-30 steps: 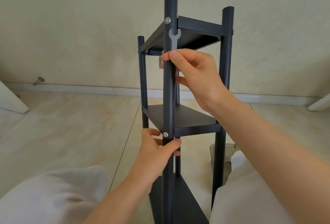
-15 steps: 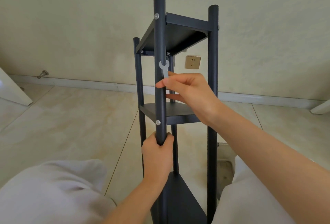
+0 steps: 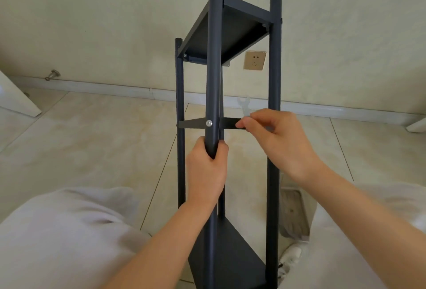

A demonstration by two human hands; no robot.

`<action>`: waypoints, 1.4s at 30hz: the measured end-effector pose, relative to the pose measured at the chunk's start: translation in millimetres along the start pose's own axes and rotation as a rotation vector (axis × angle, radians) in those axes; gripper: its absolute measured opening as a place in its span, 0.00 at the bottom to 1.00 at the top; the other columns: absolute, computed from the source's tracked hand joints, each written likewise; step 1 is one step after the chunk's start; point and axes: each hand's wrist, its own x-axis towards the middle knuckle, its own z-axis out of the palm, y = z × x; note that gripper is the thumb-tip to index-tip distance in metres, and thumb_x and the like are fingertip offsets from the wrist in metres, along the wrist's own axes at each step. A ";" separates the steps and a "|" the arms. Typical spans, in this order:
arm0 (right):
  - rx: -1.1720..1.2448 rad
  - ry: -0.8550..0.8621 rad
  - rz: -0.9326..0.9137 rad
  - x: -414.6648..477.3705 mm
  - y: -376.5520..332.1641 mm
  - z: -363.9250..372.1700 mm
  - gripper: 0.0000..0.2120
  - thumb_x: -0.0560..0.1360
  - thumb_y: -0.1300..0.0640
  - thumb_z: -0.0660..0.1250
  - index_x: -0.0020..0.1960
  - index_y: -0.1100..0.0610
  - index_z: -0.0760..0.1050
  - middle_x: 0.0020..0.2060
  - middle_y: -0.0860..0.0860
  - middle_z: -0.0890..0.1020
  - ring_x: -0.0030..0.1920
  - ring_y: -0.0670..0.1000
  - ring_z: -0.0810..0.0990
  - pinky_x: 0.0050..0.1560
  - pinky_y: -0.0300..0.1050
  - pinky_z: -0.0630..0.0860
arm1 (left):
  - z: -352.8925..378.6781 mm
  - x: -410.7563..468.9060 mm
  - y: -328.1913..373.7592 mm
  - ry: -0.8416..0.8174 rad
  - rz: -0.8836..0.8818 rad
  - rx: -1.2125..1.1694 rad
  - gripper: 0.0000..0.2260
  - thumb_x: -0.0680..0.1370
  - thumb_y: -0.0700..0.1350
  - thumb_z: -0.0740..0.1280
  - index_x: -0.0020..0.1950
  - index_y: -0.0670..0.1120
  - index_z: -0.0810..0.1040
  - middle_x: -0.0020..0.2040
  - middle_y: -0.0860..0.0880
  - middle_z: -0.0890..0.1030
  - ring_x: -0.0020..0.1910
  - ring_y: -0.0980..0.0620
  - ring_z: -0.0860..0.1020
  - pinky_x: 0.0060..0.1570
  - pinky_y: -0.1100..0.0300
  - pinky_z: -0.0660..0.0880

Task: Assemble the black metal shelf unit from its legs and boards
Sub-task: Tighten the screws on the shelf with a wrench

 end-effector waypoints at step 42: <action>-0.140 -0.021 0.162 -10.8 18.4 68.9 0.12 0.81 0.60 0.62 0.47 0.57 0.84 0.31 0.40 0.77 0.28 0.40 0.75 0.30 0.27 0.70 | -14.6 -3.6 -3.1 0.072 0.057 0.081 0.28 0.77 0.66 0.46 0.38 0.46 0.72 0.31 0.40 0.76 0.29 0.42 0.75 0.29 0.41 0.74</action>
